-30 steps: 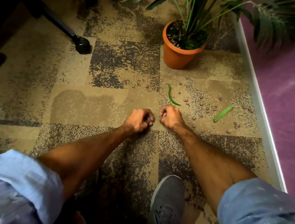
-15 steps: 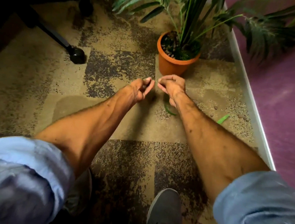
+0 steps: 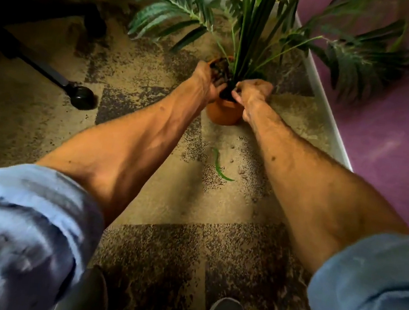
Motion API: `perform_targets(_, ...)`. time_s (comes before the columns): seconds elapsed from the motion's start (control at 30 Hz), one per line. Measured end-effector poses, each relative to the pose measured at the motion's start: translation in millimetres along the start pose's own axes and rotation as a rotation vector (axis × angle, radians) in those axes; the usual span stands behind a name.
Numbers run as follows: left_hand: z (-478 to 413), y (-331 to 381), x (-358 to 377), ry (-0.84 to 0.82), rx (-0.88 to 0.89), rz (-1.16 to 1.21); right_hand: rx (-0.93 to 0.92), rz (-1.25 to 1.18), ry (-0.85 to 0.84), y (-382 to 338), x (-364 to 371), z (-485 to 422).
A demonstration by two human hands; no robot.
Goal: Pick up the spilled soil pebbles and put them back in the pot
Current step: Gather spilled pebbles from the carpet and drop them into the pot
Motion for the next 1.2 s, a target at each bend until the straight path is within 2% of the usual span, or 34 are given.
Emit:
perform_targets(0.13, -3.8, 0.5, -1.5, -0.038, -0.001, -0.015, -0.075, 0.103, 0.083, -0.5, -13.4, -15.4)
perform_targets(0.3, -8.8, 0.8, -4.2, -0.116, 0.000, 0.226, -0.172, 0.146, 0.078, -1.4, -25.1, -19.5)
perform_targets(0.37, -8.0, 0.0, -7.1, -0.142, 0.048, 0.224, -0.207, 0.118, 0.086, 1.7, -29.6, -13.4)
perform_targets(0.47, 4.7, -2.7, -22.3, -0.064, 0.219, 0.054, -0.237, 0.224, 0.096, 19.5, -32.4, 11.4)
perform_targets(0.6, 42.0, -2.8, -66.0, 0.288, 0.621, -0.450, -0.233, 0.342, 0.077, 63.3, -35.7, 65.8)
perform_targets(0.67, 57.2, -14.5, -83.4, 0.370, 0.695, -0.752, -0.227, 0.470, -0.020, 90.6, -33.5, 94.7)
perform_targets(0.73, 67.0, -33.1, -97.5, 0.347, 0.736, -1.050, -0.211, 0.621, -0.179, 121.0, -32.1, 120.5)
perform_targets(0.87, 74.4, -85.5, -130.0, 0.106, 0.777, -1.575, -0.077, 0.905, -0.555, 187.8, -39.1, 171.2)
perform_targets(0.97, 69.7, -127.1, -160.8, -0.050, 0.634, -1.977, -0.053, 1.206, -0.807, 225.0, -39.9, 211.3)
perform_targets(1.03, 70.0, -143.7, -183.6, -0.106, 0.530, -2.075, -0.102, 1.355, -0.954, 242.2, -36.7, 236.8)
perform_targets(1.1, 74.0, -146.6, -200.2, -0.112, 0.463, -2.050, -0.166, 1.453, -1.115, 259.0, -34.8, 260.8)
perform_targets(1.2, 77.7, -144.6, -212.3, -0.109, 0.423, -2.055, -0.187, 1.492, -1.309, 287.8, -43.3, 295.2)
Point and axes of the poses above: each hand's wrist, its own z-axis away from the middle knuckle, its own x-axis out of the palm, y = z × x, the point moved 10 cm from there along -z, towards the middle knuckle, and after that the axes turned 8 degrees about -z, right-handed, at the moved point
